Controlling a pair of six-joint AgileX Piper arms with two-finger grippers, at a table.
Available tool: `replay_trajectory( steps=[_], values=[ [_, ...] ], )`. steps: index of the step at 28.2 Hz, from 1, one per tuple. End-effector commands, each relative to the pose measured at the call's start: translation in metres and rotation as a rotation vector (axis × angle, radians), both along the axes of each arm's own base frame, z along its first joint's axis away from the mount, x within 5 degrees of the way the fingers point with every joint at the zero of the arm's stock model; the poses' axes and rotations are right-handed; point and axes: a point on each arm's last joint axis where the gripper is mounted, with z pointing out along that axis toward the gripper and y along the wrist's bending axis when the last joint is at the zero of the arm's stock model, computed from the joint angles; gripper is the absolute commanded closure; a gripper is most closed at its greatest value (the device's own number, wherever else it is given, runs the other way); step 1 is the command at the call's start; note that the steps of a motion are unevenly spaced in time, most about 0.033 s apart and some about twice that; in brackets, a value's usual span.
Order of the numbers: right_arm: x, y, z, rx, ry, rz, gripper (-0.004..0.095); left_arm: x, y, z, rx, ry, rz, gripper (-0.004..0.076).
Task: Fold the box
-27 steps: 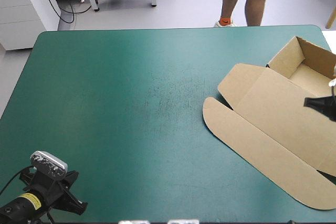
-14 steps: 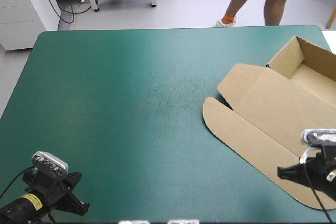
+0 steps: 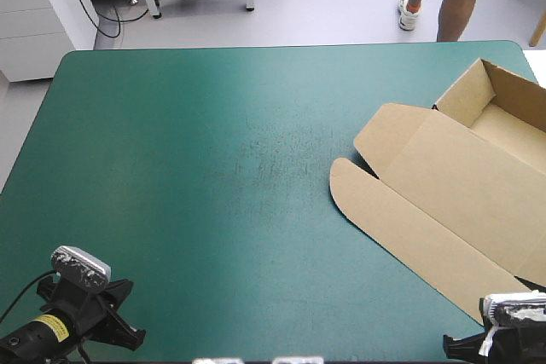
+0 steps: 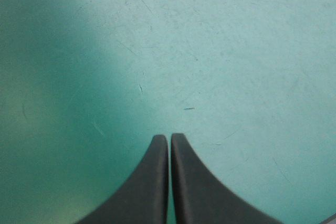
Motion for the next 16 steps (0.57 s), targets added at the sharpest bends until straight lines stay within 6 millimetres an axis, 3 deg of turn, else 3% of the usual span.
replay_trajectory(
  steps=[1,16],
  values=[
    [-0.0057,0.0028,0.0107,0.049,-0.129,-0.013,0.0924,0.0031,-0.0025,0.0117,-0.049,-0.062,0.003,0.0731],
    [-0.0071,0.0033,0.0101,0.051,-0.137,-0.011,0.0924,0.0031,-0.0025,0.0117,-0.049,-0.062,0.003,0.0731]
  ],
)
